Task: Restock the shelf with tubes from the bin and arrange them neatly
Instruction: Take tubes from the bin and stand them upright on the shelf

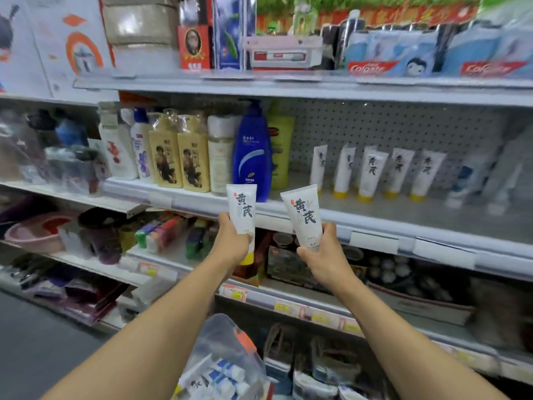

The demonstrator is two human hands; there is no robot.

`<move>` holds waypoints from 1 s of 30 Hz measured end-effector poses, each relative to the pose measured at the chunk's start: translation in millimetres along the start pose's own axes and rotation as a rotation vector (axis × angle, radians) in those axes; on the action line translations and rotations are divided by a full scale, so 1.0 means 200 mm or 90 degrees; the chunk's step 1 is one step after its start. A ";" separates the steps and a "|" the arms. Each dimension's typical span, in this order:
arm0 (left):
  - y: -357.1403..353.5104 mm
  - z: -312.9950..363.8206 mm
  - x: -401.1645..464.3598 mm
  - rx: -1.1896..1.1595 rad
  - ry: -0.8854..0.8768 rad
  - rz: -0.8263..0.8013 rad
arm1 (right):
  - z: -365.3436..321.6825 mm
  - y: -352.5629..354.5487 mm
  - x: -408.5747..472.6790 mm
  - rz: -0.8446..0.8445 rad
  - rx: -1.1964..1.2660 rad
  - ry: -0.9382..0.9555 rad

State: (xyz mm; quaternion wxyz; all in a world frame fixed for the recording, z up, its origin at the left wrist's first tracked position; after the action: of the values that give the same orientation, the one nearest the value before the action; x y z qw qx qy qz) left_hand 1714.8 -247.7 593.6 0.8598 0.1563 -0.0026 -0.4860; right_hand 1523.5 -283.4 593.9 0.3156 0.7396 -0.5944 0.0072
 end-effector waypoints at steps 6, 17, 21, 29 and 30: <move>-0.40 0.25 -0.03 0.020 -0.066 -0.073 | 0.14 0.42 0.05 0.075 -0.003 -0.043; -1.17 0.65 0.09 0.010 -0.133 -0.154 | 0.51 1.10 0.37 0.194 0.004 -0.062; -1.46 0.74 0.17 0.044 -0.150 -0.159 | 0.74 1.28 0.54 0.236 0.018 -0.094; -1.92 0.86 0.36 0.185 -0.148 -0.117 | 1.09 1.42 0.84 0.227 0.017 -0.124; -1.95 0.87 0.38 0.194 -0.165 -0.111 | 1.12 1.42 0.86 0.211 0.015 -0.125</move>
State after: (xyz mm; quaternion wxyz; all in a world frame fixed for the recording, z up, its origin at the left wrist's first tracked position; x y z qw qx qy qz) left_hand 1401.4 -544.6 642.8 0.7738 0.2203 -0.1726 -0.5683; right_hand 1241.5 -567.0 612.1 0.2418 0.6326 -0.7357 -0.0058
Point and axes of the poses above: each hand's wrist, its own x-axis towards the middle knuckle, its own y-axis out of the back of the hand, z = x × y, the point moved 7 cm from there along x, towards the middle knuckle, and after that the axes turned 12 degrees about y, right-handed, at the moved point
